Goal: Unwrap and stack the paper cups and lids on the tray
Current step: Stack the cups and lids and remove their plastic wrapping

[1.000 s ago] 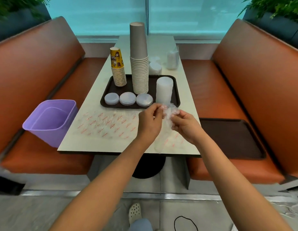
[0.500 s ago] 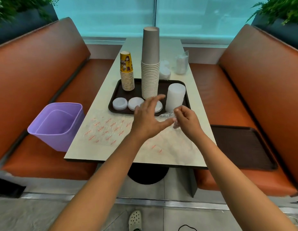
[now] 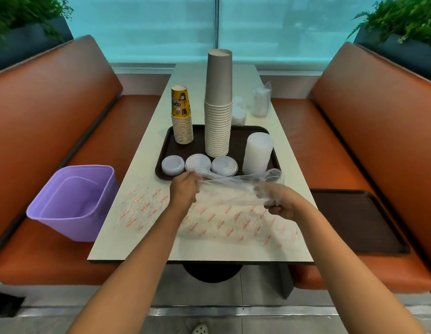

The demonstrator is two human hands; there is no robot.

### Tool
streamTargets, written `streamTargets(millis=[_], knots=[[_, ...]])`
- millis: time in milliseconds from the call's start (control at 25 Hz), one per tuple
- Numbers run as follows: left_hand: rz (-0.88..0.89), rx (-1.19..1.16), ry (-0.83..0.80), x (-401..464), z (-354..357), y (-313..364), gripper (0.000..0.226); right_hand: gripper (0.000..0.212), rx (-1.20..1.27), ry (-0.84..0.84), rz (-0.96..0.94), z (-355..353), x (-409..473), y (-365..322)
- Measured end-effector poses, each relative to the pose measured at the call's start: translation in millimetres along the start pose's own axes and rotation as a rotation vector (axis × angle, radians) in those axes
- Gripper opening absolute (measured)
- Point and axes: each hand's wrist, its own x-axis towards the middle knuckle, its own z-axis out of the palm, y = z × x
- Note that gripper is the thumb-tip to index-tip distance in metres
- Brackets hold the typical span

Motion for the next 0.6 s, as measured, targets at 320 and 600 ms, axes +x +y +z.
streamTargets(millis=[320, 600], knots=[[0.023, -0.068, 0.023, 14, 5, -2, 0.036, 0.074, 0.002, 0.055, 0.054, -9, 18, 3], [0.443, 0.132, -0.378, 5, 18, 19, 0.032, 0.056, 0.003, -0.208, 0.225, -18, 24, -8]])
